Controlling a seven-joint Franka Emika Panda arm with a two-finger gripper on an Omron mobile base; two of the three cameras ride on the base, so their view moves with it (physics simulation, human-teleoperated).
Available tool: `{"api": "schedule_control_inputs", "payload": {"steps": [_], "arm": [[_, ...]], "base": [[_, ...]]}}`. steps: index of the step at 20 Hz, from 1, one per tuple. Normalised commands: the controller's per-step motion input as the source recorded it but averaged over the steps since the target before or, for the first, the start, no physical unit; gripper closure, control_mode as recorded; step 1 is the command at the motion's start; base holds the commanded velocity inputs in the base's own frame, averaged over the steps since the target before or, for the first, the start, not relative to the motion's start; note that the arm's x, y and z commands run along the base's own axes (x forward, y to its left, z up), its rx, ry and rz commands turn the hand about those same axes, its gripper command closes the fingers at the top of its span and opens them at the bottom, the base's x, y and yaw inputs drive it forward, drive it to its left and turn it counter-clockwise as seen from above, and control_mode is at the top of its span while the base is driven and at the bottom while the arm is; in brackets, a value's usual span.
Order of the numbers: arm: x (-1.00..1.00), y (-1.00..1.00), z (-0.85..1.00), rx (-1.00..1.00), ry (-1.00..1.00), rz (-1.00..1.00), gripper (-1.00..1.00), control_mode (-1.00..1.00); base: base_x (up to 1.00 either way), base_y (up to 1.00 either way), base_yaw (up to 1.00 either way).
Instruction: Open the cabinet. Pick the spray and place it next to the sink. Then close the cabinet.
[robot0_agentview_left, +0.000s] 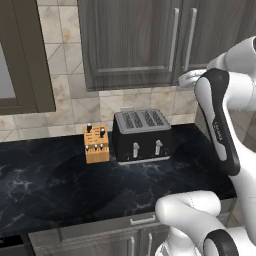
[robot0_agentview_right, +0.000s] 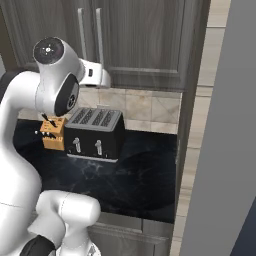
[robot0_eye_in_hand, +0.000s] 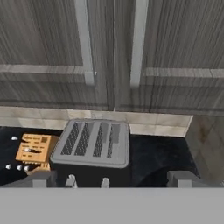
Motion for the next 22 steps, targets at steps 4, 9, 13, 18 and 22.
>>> {"api": "schedule_control_inputs", "payload": {"steps": [4, 9, 13, 18, 22], "arm": [[0.47, 0.0, 0.02, -0.1, 0.0, 0.0, -1.0, -1.0], [0.36, 0.0, 0.0, -0.06, 0.0, 0.0, -1.0, -1.0], [0.28, -0.1, 0.11, -0.02, 0.0, 0.0, -1.0, -1.0], [0.17, -0.04, 0.33, 0.03, 0.0, 0.0, -1.0, -1.0], [0.31, 0.0, 0.2, 0.06, 0.0, -0.05, -1.0, -1.0]], "base": [[0.0, 0.0, 0.0], [0.0, 0.0, 0.0], [0.0, 0.0, 0.0], [0.0, 0.0, 0.0], [0.0, 0.0, 0.0]]}}
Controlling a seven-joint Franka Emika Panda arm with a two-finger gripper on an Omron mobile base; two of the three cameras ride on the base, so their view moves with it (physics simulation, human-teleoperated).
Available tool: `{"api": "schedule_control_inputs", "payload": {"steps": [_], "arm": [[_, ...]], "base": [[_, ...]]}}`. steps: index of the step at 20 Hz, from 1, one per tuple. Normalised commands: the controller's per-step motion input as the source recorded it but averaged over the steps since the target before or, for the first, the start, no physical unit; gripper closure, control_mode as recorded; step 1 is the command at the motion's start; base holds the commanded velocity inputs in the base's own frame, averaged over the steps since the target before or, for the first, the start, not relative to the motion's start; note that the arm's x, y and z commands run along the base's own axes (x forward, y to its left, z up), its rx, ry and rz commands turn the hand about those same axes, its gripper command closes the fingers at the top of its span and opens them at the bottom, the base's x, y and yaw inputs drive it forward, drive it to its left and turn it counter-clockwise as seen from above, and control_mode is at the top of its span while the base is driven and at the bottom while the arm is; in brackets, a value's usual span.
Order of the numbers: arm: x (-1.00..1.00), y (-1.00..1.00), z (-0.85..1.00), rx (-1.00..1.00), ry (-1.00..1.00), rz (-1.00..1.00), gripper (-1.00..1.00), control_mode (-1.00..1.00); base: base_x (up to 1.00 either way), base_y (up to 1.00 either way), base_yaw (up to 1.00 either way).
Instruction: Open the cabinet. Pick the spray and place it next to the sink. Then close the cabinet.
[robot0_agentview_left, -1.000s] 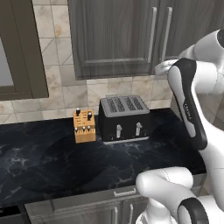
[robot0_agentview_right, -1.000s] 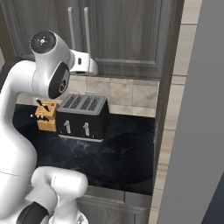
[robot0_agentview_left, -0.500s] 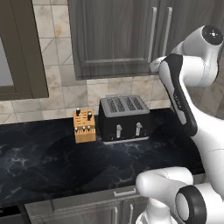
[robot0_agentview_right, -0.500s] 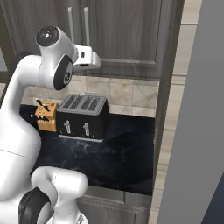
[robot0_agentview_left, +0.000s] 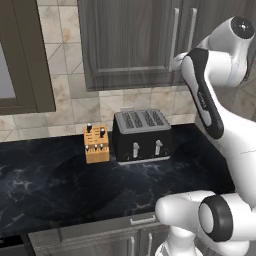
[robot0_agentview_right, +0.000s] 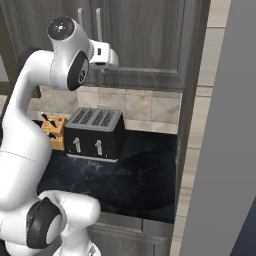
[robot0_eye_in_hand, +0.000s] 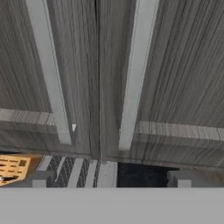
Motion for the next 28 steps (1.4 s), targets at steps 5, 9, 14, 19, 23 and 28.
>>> {"api": "schedule_control_inputs", "payload": {"steps": [5, 9, 14, 19, 23, 28], "arm": [[0.39, 0.0, -0.01, 0.04, 0.0, -0.05, -1.0, -1.0], [0.33, -0.01, -0.03, 0.0, 0.0, -0.05, -1.0, -1.0], [0.24, -0.15, 0.0, 0.0, 0.0, -0.05, -1.0, -1.0], [0.0, -0.22, 0.0, 0.0, 0.0, 0.0, -1.0, -1.0], [0.01, 0.0, 0.0, 0.01, 0.0, 0.0, -1.0, -1.0], [0.0, 0.02, 0.0, 0.04, -0.04, 0.0, -1.0, -1.0]], "base": [[0.0, 0.0, 0.0], [0.0, 0.0, 0.0], [0.0, 0.0, 0.0], [0.0, 0.0, 0.0], [0.0, 0.0, 0.0], [0.0, 0.0, 0.0]]}}
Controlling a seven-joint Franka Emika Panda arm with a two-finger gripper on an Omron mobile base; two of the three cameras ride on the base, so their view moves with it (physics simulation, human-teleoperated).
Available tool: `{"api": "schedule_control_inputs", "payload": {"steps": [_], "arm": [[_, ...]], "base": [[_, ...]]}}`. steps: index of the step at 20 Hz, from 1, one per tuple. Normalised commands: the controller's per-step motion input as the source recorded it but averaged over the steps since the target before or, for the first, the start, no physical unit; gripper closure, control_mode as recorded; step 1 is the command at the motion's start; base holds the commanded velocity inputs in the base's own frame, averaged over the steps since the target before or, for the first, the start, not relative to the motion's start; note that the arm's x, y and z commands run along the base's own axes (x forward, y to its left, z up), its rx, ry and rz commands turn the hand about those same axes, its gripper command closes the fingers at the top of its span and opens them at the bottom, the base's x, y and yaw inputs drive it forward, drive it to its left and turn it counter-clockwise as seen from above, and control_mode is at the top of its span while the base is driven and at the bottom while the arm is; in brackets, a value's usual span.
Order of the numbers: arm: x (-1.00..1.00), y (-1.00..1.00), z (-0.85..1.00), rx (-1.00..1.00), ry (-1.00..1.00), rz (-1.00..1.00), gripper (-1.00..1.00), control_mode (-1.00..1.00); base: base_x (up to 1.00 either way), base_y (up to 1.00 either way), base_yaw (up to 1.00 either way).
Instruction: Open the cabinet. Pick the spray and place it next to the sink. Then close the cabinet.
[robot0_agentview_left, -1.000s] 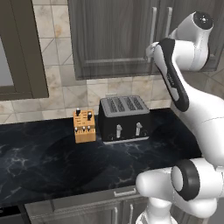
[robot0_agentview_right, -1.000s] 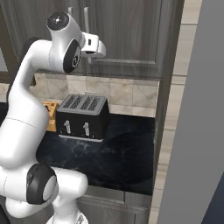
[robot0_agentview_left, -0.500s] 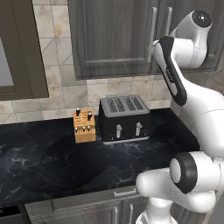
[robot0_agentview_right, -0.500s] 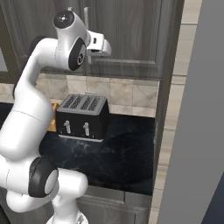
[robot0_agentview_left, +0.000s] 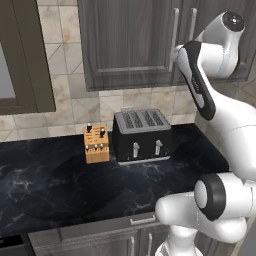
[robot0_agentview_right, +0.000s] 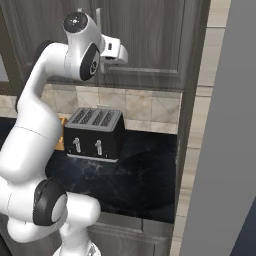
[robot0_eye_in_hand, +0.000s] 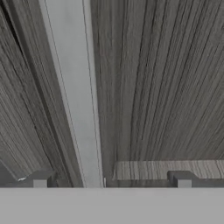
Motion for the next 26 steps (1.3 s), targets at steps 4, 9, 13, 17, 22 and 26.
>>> {"api": "schedule_control_inputs", "payload": {"steps": [4, 9, 13, 17, 22, 26], "arm": [[0.0, 0.17, 0.0, 0.02, -0.08, 0.0, -1.0, -1.0], [0.1, 0.08, 0.0, 0.0, 0.0, 0.0, -1.0, -1.0], [0.34, 0.0, -0.04, 0.0, 0.0, 0.0, -1.0, -1.0], [0.23, 0.0, 0.0, 0.0, 0.0, 0.0, -1.0, -1.0], [0.0, 0.0, 0.0, 0.0, 0.0, 0.0, -1.0, -1.0], [0.0, 0.0, 0.0, 0.0, 0.0, 0.0, -1.0, -1.0]], "base": [[0.0, 0.0, 0.0], [0.0, 0.0, 0.0], [0.0, 0.0, 0.0], [0.0, 0.0, 0.0], [0.0, 0.0, 0.0], [0.0, 0.0, 0.0]]}}
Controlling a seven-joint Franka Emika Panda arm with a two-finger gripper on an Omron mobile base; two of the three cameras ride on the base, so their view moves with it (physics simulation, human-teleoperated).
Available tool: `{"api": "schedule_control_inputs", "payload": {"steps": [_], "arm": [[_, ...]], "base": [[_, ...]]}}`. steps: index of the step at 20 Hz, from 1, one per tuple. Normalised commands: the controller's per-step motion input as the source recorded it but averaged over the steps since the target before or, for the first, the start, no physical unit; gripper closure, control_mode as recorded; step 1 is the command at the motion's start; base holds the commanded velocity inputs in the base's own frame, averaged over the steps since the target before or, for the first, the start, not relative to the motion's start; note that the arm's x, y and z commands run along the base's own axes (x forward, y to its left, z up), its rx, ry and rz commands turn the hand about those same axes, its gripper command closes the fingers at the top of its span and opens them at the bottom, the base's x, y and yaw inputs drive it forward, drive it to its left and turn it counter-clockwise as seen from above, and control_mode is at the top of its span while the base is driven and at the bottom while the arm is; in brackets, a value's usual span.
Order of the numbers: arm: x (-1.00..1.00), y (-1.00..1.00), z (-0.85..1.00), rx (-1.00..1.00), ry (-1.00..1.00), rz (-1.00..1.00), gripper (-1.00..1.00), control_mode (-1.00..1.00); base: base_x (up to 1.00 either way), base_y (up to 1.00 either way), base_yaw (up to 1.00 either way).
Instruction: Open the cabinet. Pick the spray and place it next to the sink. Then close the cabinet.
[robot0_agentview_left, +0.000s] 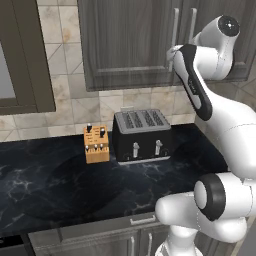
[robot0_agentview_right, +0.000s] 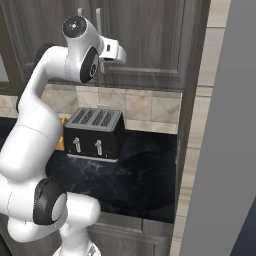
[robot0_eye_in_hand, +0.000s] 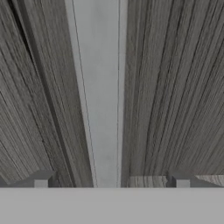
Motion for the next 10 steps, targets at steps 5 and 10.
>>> {"api": "schedule_control_inputs", "payload": {"steps": [5, 10], "arm": [[0.0, 0.0, 0.0, 0.0, 0.0, 0.0, 1.0, -1.0], [0.0, 0.0, 0.0, 0.0, 0.0, 0.0, 1.0, -1.0]], "base": [[0.0, 0.0, 0.0], [0.0, 0.0, 0.0]]}}
